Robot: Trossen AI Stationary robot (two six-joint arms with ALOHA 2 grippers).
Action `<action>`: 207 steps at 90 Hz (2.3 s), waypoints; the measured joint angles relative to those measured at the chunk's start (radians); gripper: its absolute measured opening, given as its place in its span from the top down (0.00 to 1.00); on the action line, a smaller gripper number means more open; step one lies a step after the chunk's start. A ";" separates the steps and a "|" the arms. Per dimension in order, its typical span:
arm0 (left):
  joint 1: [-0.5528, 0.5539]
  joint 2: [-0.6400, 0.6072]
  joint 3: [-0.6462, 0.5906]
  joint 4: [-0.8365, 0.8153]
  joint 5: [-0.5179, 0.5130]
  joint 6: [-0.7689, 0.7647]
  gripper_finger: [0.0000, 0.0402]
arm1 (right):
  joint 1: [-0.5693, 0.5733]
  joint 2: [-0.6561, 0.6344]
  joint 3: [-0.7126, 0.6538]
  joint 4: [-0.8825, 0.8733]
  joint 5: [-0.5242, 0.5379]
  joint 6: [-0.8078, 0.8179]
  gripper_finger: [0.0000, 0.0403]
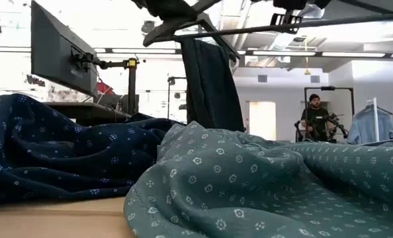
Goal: Hang clothes
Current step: Hang the blue polo shirt on the rack
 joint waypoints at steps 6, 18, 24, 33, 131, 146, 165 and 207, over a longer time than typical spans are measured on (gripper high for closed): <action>0.004 -0.016 0.000 -0.061 -0.007 -0.012 0.94 | -0.055 -0.003 0.022 -0.038 -0.007 -0.003 0.65; 0.005 -0.050 0.003 -0.139 -0.019 -0.028 0.94 | -0.168 -0.062 0.100 -0.053 0.055 -0.088 0.65; 0.005 -0.061 0.003 -0.154 -0.019 -0.036 0.94 | -0.226 -0.101 0.138 -0.067 0.108 -0.156 0.65; 0.008 -0.081 0.000 -0.181 -0.043 -0.049 0.94 | -0.295 -0.159 0.170 -0.094 0.189 -0.259 0.65; 0.071 -0.194 0.000 -0.056 -0.047 -0.164 0.94 | -0.273 -0.157 0.158 -0.270 0.340 -0.522 0.70; 0.072 -0.194 0.000 -0.051 -0.052 -0.163 0.94 | -0.309 -0.158 0.158 -0.271 0.339 -0.518 0.70; 0.086 -0.194 0.000 0.019 -0.039 -0.165 0.94 | -0.316 -0.158 0.158 -0.271 0.339 -0.517 0.71; 0.146 -0.193 0.002 -0.081 -0.143 -0.268 0.80 | -0.324 -0.158 0.158 -0.315 0.379 -0.537 0.93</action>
